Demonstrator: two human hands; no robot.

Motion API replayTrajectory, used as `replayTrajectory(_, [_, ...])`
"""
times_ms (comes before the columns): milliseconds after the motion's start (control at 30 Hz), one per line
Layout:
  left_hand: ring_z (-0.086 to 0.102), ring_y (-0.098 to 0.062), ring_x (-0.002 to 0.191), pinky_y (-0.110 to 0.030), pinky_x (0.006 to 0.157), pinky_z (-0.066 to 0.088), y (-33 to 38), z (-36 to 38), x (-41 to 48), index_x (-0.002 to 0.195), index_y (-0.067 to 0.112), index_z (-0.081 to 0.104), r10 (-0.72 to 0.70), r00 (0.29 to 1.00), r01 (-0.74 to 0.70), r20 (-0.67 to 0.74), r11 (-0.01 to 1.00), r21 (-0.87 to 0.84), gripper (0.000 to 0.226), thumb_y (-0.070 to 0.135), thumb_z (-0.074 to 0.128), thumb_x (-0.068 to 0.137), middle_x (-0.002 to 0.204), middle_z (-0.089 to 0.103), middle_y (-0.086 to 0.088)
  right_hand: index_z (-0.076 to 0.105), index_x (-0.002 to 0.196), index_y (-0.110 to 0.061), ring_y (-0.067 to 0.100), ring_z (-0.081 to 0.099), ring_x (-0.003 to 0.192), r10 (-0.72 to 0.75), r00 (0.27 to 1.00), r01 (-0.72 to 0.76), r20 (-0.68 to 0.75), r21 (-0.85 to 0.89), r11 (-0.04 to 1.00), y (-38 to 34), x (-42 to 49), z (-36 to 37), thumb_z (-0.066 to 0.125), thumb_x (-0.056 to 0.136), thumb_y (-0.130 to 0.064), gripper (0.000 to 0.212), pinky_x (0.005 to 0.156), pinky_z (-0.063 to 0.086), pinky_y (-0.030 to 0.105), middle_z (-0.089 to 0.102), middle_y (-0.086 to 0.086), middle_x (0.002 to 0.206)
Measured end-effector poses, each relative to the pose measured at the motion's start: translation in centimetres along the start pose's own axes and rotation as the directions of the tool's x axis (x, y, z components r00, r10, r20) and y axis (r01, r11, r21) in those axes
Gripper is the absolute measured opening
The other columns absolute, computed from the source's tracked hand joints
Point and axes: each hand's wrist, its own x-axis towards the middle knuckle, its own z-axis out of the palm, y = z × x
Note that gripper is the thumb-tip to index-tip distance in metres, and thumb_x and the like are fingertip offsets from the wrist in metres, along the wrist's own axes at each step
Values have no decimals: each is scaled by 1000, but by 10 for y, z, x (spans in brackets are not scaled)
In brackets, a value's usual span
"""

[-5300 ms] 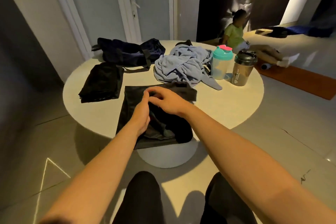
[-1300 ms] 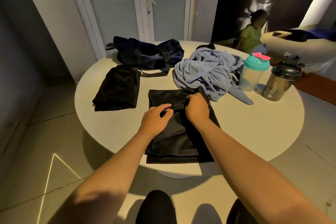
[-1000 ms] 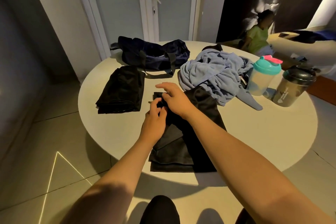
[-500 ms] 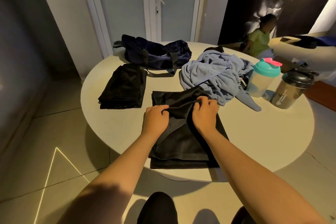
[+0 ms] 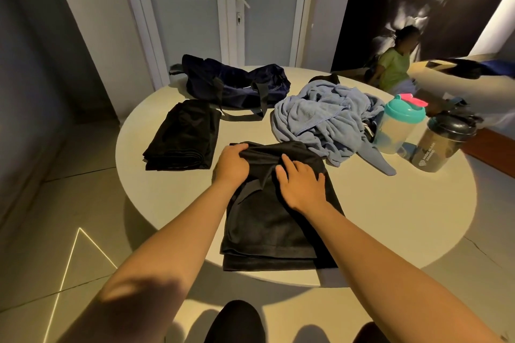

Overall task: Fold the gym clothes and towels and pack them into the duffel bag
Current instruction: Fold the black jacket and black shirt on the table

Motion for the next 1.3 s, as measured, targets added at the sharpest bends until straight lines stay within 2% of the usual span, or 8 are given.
replayTrajectory(267, [52, -29, 122, -47, 108, 41, -1, -2, -8, 146, 44, 39, 21, 998, -23, 63, 999, 35, 61, 40, 63, 90, 139, 45, -7, 12, 157, -45, 27, -10, 154, -127, 987, 134, 96, -75, 988, -13, 21, -4, 44, 88, -74, 81, 117, -10, 65, 1, 0, 168])
replayTrajectory(400, [54, -26, 118, -41, 103, 37, -4, -2, -1, 126, 41, 61, 145, 988, -154, 54, 961, 231, 41, 15, 53, 96, 130, 54, -3, 4, 155, -51, 23, -13, 154, -147, 951, 149, 272, 12, 989, -13, 29, -8, 48, 78, -85, 95, 115, -15, 65, -2, -5, 168])
replayTrajectory(500, [56, -25, 121, -26, 101, 37, -9, -13, 4, 124, 24, 70, 110, 986, -107, -128, 994, 28, 42, 3, 43, 100, 132, 60, -6, 3, 155, -52, 24, -20, 152, -137, 953, 140, 270, 8, 990, -8, 28, -8, 47, 70, -92, 104, 116, -16, 64, -9, -3, 168])
replayTrajectory(733, [52, -25, 129, -35, 105, 43, -5, -10, -4, 147, 25, 48, 38, 990, -40, 133, 999, 14, 56, 34, 63, 93, 143, 53, -5, 43, 148, -27, 29, 36, 141, -41, 988, 51, -148, 64, 997, -15, 35, -6, 31, 99, -62, 61, 115, 24, 61, 44, 7, 152])
replayTrajectory(900, [46, -26, 131, -27, 105, 36, -16, -9, -6, 158, 20, 29, 52, 995, -55, 82, 998, 38, 63, 6, 49, 99, 148, 37, -8, 6, 158, -44, 33, -23, 151, -13, 986, 21, 167, -47, 999, -7, 38, -1, 42, 78, -88, 99, 116, -10, 64, -16, 6, 167])
replayTrajectory(1000, [47, -26, 131, -33, 107, 39, -13, -10, -3, 156, 23, 34, -26, 999, 27, 22, 997, -74, 63, 9, 53, 97, 146, 40, -6, -2, 156, -48, 33, -33, 146, 18, 963, -5, 270, -46, 999, -7, 40, -10, 47, 64, -96, 115, 112, -17, 67, -28, 7, 163])
replayTrajectory(1167, [49, -22, 133, -27, 102, 40, 6, -17, 10, 150, 26, 47, -79, 992, 94, 95, 982, -163, 57, 22, 58, 94, 150, 48, 0, 26, 156, -37, 26, -19, 152, -64, 993, 69, 95, -52, 996, -17, 44, -8, 42, 82, -84, 89, 112, -17, 66, 0, 8, 168])
replayTrajectory(1300, [50, -24, 133, -31, 106, 40, 8, -12, 14, 149, 21, 49, -71, 991, 77, 113, 995, -55, 58, 21, 62, 92, 151, 50, -3, 40, 150, -26, 26, 15, 151, -206, 975, 205, -84, -18, 979, -23, 49, 4, 38, 100, -57, 59, 122, 6, 58, 30, 8, 160])
